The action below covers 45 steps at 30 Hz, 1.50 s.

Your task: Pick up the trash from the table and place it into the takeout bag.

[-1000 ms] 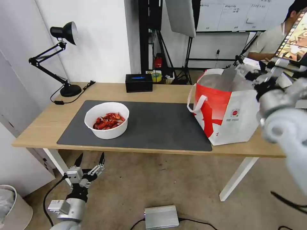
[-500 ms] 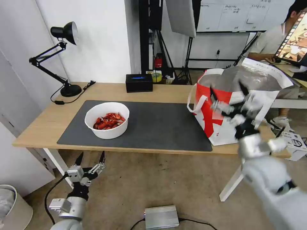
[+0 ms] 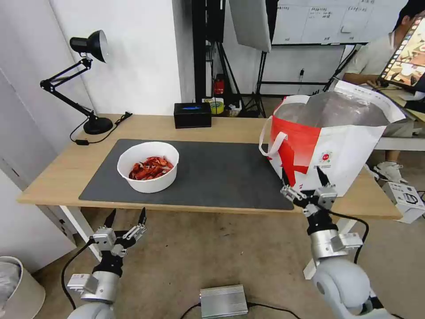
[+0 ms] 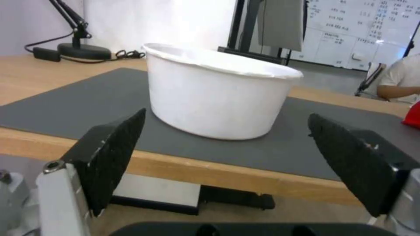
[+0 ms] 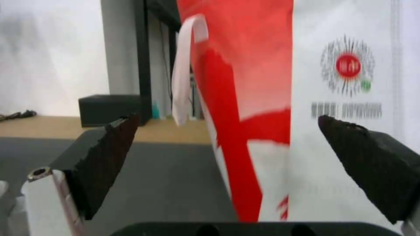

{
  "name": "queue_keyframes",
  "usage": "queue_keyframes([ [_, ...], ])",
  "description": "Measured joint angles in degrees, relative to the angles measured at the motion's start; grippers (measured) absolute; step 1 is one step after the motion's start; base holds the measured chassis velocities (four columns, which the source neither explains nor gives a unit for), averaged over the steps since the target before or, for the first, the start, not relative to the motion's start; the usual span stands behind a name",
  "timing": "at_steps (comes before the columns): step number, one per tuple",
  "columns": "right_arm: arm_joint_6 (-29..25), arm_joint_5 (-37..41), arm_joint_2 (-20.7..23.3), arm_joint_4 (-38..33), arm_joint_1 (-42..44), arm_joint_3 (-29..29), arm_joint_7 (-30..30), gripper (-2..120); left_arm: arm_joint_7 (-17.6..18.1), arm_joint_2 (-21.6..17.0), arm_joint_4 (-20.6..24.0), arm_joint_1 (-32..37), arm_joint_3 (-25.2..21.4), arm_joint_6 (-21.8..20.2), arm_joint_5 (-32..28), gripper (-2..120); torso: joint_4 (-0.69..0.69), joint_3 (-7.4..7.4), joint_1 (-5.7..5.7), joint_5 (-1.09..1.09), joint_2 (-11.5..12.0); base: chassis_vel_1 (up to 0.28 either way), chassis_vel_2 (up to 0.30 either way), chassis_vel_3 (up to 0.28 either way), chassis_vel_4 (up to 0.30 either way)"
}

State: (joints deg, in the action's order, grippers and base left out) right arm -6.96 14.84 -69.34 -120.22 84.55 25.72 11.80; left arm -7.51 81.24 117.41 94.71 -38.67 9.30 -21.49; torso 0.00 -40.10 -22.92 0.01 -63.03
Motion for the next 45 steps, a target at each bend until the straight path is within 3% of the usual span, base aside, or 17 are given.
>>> queue_keyframes([
  [15,3.6,-4.7,-3.2,-4.8,7.4,-2.0,-1.1,100,0.0,-0.4,0.3,-0.9,-0.8,-0.2,-1.4,100,0.00,0.00,0.00,0.00,0.0,0.000,0.000,0.000,0.000],
  [45,-0.3,-7.0,-4.6,-3.0,9.8,-2.2,-3.3,100,0.1,-0.7,0.9,-1.8,-2.2,-1.8,-1.8,100,0.00,0.00,0.00,-0.01,0.0,0.000,0.000,0.000,0.000],
])
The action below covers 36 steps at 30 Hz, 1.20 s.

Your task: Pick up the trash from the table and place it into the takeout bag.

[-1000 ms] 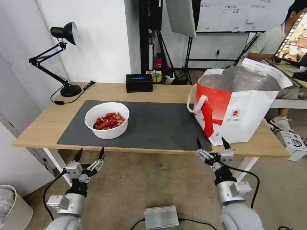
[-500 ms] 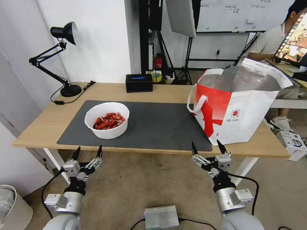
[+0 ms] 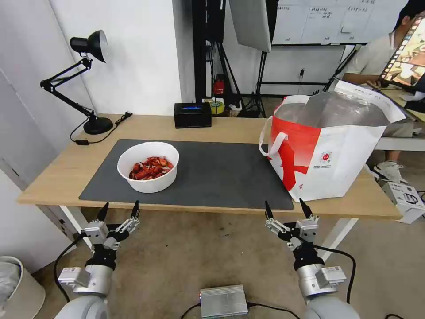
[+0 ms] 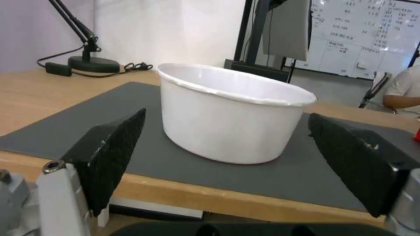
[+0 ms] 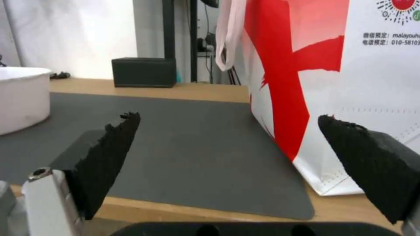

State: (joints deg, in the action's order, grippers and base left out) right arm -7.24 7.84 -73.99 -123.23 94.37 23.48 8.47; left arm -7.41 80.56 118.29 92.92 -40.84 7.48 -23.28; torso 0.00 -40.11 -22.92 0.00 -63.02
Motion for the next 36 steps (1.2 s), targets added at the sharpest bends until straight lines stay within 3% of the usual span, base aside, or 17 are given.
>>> queue_keyframes([
  [14,0.0,0.0,0.0,0.1,0.0,0.0,0.1,100,1.7,-3.5,-0.7,-4.6,1.4,-4.8,-1.5,100,-0.01,0.00,0.00,0.00,0.0,0.000,0.000,0.000,0.000],
  [21,0.0,0.0,0.0,0.1,0.0,0.0,0.1,100,2.9,-6.5,2.5,-5.5,-1.4,-8.5,-4.0,100,0.01,0.00,0.00,0.01,0.0,0.000,0.000,0.000,0.000],
  [28,0.0,0.0,0.0,0.1,-0.1,0.0,0.1,100,2.4,-12.8,7.4,-6.7,-7.7,-15.1,-10.6,100,0.02,0.00,0.00,0.00,0.0,0.000,0.000,0.000,0.000],
  [36,0.0,0.0,0.0,0.1,-0.1,0.0,0.1,100,-0.9,-20.3,5.5,-10.8,-8.5,-23.3,-17.3,100,-0.01,0.00,0.00,0.00,0.0,0.000,0.000,0.000,0.000],
])
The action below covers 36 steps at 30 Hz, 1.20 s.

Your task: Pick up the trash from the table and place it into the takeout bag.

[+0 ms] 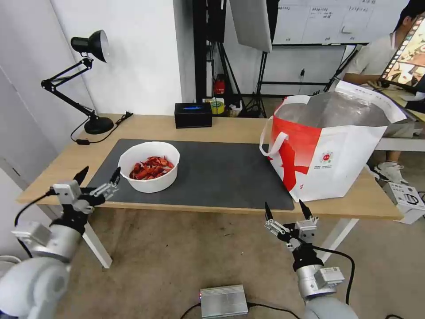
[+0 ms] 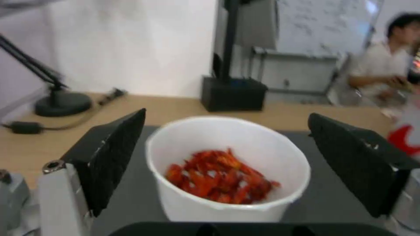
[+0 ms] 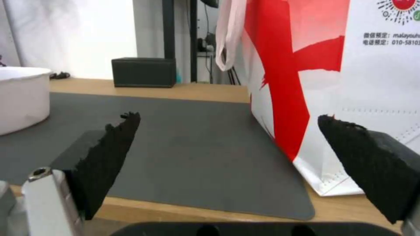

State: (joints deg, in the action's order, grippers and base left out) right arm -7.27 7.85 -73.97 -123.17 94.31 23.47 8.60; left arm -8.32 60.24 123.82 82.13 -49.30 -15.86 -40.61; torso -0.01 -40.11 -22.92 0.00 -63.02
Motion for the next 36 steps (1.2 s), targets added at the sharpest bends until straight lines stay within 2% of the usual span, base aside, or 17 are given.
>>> queue_keyframes([
  [3,0.0,0.0,0.0,0.0,0.0,0.0,0.0,100,-0.2,-3.7,-2.9,-3.0,1.9,-3.1,-3.8,100,0.01,0.00,0.00,0.01,0.0,0.000,0.000,0.000,0.000],
  [12,0.0,0.0,0.0,0.0,0.0,0.0,0.0,100,2.7,-9.3,-8.7,-12.1,9.2,-7.9,-8.0,100,0.01,0.00,0.00,0.01,0.0,0.000,0.000,0.000,0.000],
  [15,0.0,0.0,0.0,0.0,0.0,0.0,0.0,100,9.6,-11.3,-9.9,-18.8,13.2,-17.3,-11.9,100,0.00,0.00,0.00,-0.01,0.0,0.000,0.000,0.000,0.000],
  [16,0.0,0.0,0.0,0.0,0.0,0.0,0.0,100,9.6,-11.3,-9.9,-18.8,13.2,-17.3,-11.9,100,0.00,0.00,0.00,-0.01,0.0,0.000,0.000,0.000,0.000],
  [18,0.0,0.0,0.0,0.0,0.0,0.0,0.0,100,13.4,-12.6,-11.8,-23.9,16.3,-21.0,-14.1,100,0.00,0.00,0.00,-0.01,0.0,0.000,0.000,0.000,0.000],
  [19,0.0,0.0,0.0,0.0,0.0,0.0,0.0,100,13.4,-12.6,-11.8,-23.9,16.3,-21.0,-14.1,100,0.00,0.00,0.00,-0.01,0.0,0.000,0.000,0.000,0.000],
  [21,0.0,0.0,0.0,0.0,0.0,0.0,0.0,100,15.8,-13.8,-14.2,-28.4,18.8,-24.3,-15.2,100,0.01,0.00,0.00,0.00,0.0,0.000,0.000,0.000,0.000],
  [25,0.0,0.0,0.0,0.0,0.0,0.0,0.0,100,17.6,-14.6,-16.6,-32.7,21.5,-26.3,-15.7,100,0.01,0.00,0.00,0.00,0.0,0.000,0.000,0.000,0.000],
  [28,0.0,0.0,0.0,0.0,0.0,0.0,0.0,100,20.5,-14.9,-19.7,-38.0,25.4,-26.8,-17.1,100,0.01,0.00,0.00,-0.01,0.0,0.000,0.000,0.000,0.000],
  [36,0.0,0.0,0.0,0.0,0.0,0.0,0.0,100,22.5,-14.7,-23.7,-43.0,30.3,-26.8,-19.7,100,0.00,0.00,-0.01,0.00,0.0,0.000,0.000,0.000,0.000],
])
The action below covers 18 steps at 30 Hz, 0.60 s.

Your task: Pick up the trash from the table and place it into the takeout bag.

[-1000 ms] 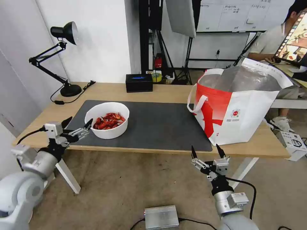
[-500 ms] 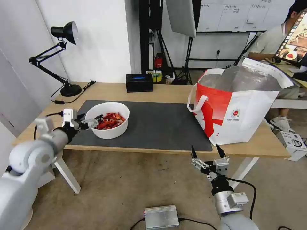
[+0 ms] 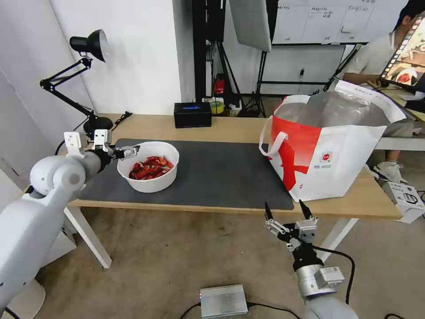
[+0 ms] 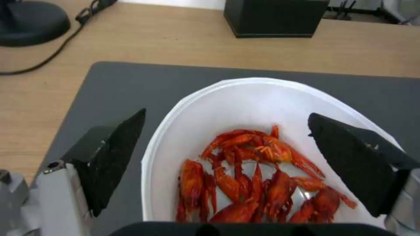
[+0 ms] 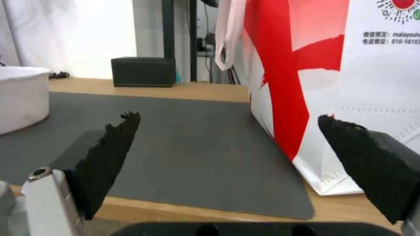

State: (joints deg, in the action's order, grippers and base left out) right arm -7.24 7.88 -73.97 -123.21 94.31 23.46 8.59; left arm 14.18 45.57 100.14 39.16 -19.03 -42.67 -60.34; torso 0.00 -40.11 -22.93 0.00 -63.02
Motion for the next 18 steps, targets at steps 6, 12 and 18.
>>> queue_keyframes([
  [6,0.0,0.0,0.0,0.0,0.0,0.0,0.0,100,0.4,0.3,-2.8,-0.9,1.7,0.2,-1.0,100,0.00,0.00,0.00,0.00,0.0,0.000,0.000,0.000,0.000],
  [12,0.0,0.0,0.0,0.0,0.0,0.0,0.0,100,-0.9,-0.2,-4.0,-0.6,2.0,0.3,-0.9,100,0.00,0.01,0.00,0.00,0.0,0.000,0.000,0.000,0.000],
  [18,0.0,0.0,0.0,0.0,0.0,0.0,0.0,100,-2.5,0.0,-5.3,0.3,2.1,0.4,0.6,100,0.01,0.00,0.01,0.00,0.0,0.000,0.000,0.000,0.000],
])
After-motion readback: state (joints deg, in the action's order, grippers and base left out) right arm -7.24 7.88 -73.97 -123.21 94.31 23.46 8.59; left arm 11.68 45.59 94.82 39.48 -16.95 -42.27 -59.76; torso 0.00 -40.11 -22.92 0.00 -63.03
